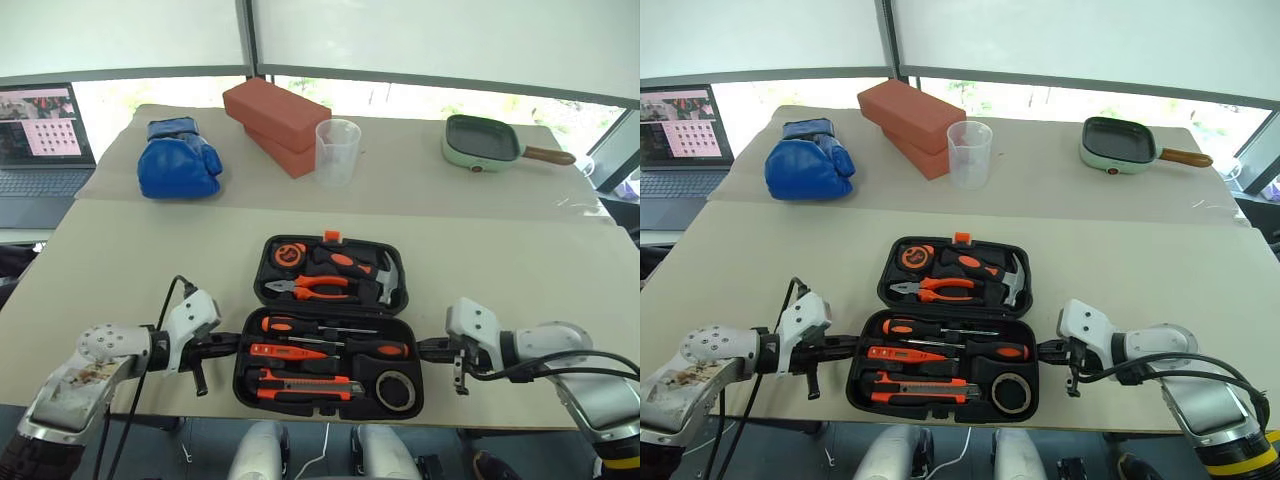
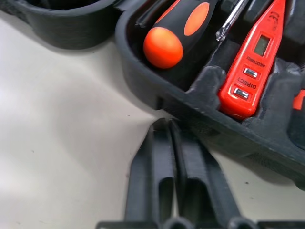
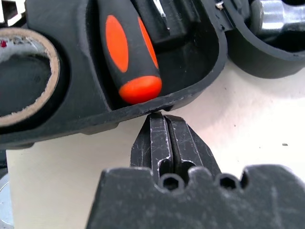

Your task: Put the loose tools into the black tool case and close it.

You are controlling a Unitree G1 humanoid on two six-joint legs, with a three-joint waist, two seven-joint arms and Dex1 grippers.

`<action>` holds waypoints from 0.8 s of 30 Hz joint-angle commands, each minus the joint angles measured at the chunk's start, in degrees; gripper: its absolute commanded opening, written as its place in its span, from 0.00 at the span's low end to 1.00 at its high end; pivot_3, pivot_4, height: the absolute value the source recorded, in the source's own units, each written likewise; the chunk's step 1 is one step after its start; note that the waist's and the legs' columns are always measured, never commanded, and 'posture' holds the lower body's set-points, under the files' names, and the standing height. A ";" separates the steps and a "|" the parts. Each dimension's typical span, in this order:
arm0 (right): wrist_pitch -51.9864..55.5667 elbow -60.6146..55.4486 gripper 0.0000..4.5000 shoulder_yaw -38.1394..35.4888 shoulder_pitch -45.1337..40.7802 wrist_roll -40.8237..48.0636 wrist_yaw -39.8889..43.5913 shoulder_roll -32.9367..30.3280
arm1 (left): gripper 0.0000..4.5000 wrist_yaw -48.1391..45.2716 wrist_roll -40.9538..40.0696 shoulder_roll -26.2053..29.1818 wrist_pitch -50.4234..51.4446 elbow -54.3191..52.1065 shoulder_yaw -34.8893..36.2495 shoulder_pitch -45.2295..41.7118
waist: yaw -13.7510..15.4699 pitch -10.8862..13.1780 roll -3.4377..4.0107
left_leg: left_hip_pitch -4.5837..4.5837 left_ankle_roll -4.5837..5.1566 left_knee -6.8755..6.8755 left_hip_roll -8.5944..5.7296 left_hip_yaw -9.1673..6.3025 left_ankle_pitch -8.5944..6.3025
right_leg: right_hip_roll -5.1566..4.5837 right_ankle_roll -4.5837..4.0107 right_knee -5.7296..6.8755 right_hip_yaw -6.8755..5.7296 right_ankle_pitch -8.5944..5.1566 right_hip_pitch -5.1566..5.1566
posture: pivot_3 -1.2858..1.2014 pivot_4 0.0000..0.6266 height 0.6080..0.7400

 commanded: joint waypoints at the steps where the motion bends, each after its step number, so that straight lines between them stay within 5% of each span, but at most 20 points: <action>1: 4.42 -2.48 0.19 -7.55 0.75 4.46 1.09 -3.97 | 0.41 1.39 -1.98 3.20 6.37 2.95 4.71 0.00 | 0.02 0.00 0.02 | 0.01 0.00 0.00 0.00 0.00 0.00 | 0.00 0.00 0.03 0.00 0.00 0.01 | 0.52 0.24 0.99; 8: 17.43 1.86 0.71 -10.47 -8.78 10.43 -2.05 -5.40 | 0.94 5.71 -13.67 2.26 29.23 11.34 8.44 -18.99 | 0.00 0.02 -0.02 | 0.32 -0.12 0.00 0.02 -0.01 0.09 | 0.10 -0.18 0.15 -0.03 -0.01 0.14 | 0.52 0.24 0.99; 10: 23.49 4.37 0.86 -9.22 -14.59 11.77 -5.00 -3.22 | 1.00 9.32 -14.77 -0.54 35.93 14.04 7.55 -25.62 | 0.03 0.01 -0.02 | 0.28 -0.11 0.03 -0.06 -0.02 0.11 | 0.08 -0.11 0.19 -0.01 0.03 0.15 | 0.52 0.24 0.99; 21: 37.56 12.83 0.86 -3.58 -28.27 13.58 -12.80 5.72 | 1.00 18.29 -15.01 -10.84 45.06 18.64 4.10 -36.62 | -0.39 0.01 -0.05 | -0.17 -0.11 -0.01 -0.12 -0.07 0.11 | 0.06 -0.08 0.09 -0.01 0.06 -0.16 | 0.52 0.24 0.99; 24: 37.58 13.85 0.69 -2.49 -28.88 13.42 -13.59 6.52 | 1.00 18.32 -14.92 -10.90 44.79 17.69 2.56 -36.19 | -0.41 0.01 -0.05 | -0.18 -0.10 -0.01 -0.13 -0.07 0.10 | 0.05 -0.06 0.04 -0.02 0.07 -0.13 | 0.52 0.24 0.99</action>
